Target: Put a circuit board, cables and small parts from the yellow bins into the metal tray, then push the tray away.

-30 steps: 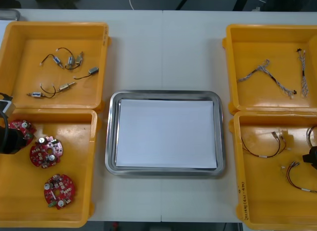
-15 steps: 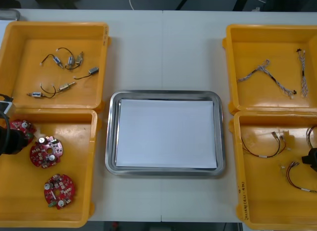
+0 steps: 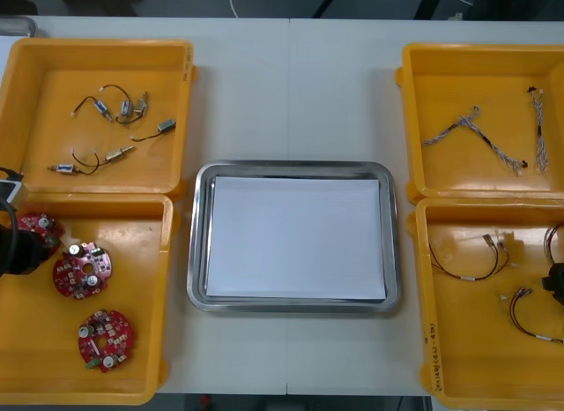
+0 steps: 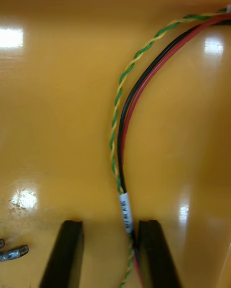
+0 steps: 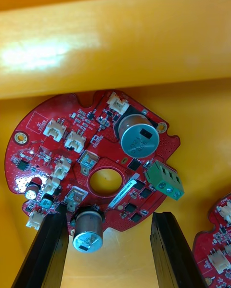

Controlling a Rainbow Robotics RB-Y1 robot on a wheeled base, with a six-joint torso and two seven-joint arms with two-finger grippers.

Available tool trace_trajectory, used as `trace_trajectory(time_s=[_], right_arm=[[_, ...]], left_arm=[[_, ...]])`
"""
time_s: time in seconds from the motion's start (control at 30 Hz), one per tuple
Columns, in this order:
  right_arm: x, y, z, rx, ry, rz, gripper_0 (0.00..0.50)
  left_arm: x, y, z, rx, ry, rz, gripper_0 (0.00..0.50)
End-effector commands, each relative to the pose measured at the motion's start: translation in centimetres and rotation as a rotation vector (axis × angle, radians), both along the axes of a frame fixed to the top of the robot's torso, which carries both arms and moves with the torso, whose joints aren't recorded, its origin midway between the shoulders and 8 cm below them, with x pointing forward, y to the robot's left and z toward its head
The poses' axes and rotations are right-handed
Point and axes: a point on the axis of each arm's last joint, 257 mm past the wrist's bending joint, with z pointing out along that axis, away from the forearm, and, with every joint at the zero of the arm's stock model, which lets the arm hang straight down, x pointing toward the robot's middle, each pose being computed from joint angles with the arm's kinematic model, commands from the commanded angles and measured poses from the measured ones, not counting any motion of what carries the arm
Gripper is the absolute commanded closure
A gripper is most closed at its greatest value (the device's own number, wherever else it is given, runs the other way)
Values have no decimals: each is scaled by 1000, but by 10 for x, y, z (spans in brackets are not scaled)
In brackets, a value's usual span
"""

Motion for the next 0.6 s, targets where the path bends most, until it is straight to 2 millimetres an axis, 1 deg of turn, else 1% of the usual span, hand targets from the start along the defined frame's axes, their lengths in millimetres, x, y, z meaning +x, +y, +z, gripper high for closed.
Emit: trace_trajectory(time_s=[0.03,0.07,0.1,0.13,0.33,0.47,0.57,0.6], right_arm=[[-17,-5,-14,-28,50,38,500],[-17,-5,-14,-29,48,39,500],[-17,-5,-14,-29,48,38,500],[-17,-6,-14,-30,47,37,500],[-15,-8,-11,-28,38,29,500],[-15,-16,-3,-27,34,12,500],[-14,-21,9,-27,29,7,500],[-14,-23,17,-27,28,4,500]], left_arm=[[-11,17,-6,74,28,-36,51],[-11,16,-6,72,27,-38,144],[-11,16,-6,74,26,-40,338],[-11,16,-7,73,25,-40,499],[-11,18,-8,84,18,-50,500],[-12,18,-8,81,19,-53,500],[-12,17,-8,79,21,-56,500],[-13,16,-9,77,23,-56,500]])
